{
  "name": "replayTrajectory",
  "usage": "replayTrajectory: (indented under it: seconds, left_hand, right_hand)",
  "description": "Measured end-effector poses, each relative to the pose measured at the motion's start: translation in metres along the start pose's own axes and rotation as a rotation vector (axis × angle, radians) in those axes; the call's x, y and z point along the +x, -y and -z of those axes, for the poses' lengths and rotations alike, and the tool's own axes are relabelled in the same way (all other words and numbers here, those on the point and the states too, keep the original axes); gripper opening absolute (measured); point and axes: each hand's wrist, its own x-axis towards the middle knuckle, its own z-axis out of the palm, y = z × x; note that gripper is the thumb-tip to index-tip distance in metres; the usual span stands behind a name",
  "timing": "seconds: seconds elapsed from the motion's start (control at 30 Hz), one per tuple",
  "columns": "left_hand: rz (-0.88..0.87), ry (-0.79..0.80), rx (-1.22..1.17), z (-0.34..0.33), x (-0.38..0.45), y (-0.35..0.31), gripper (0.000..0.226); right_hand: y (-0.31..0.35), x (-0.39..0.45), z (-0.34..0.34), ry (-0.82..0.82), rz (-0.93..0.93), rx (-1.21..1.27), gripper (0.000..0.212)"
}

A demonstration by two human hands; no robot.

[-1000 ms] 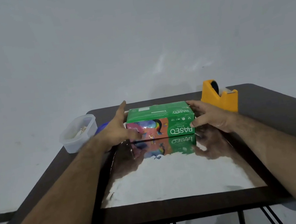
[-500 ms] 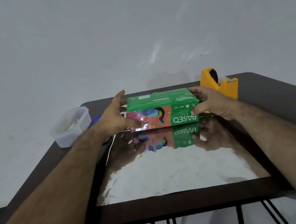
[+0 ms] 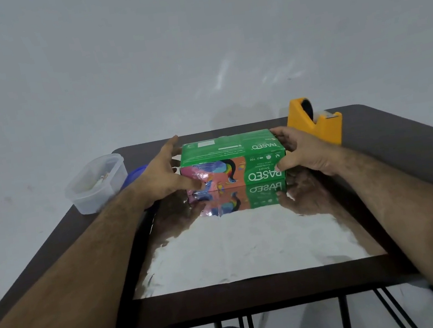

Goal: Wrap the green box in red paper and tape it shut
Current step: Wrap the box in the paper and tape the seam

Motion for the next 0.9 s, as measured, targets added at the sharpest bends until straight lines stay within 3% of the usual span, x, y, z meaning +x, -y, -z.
replayTrajectory:
  seconds: [0.1,0.17,0.23,0.3,0.43,0.5,0.63,0.77,0.9]
  left_hand:
    - [-0.012,0.001,0.031,0.003,0.001,0.002,0.152]
    - [-0.025,-0.044,-0.038,0.008,0.000,-0.003,0.145]
    - [-0.019,-0.131,-0.247,0.013,0.003,-0.011,0.127]
    - [0.011,-0.192,-0.354,0.022,0.015,-0.023,0.095]
    - [0.064,-0.255,-0.336,0.043,0.056,-0.032,0.033]
    - [0.101,-0.295,-0.265,0.044,0.077,-0.027,0.013]
    - [0.121,-0.318,0.107,0.032,0.108,-0.003,0.012]
    - [0.093,-0.211,0.489,0.028,0.125,0.016,0.019]
    - [0.103,-0.079,0.721,0.030,0.133,0.027,0.030]
  right_hand:
    - [0.003,-0.001,0.001,-0.007,-0.007,-0.032,0.108]
    - [0.011,0.003,0.002,-0.118,-0.001,0.037,0.122]
    - [0.021,0.014,0.008,-0.231,0.014,0.120,0.105]
    - [0.035,0.030,0.020,-0.267,-0.011,0.145,0.078]
    - [0.055,0.076,0.041,-0.358,-0.048,0.057,0.015]
    - [0.056,0.096,0.043,-0.349,-0.075,-0.006,0.010]
    - [0.042,0.127,0.036,-0.282,-0.140,-0.204,0.020]
    - [0.011,0.149,0.033,-0.264,-0.120,-0.417,0.027]
    - [-0.004,0.153,0.031,-0.104,-0.147,-0.761,0.037]
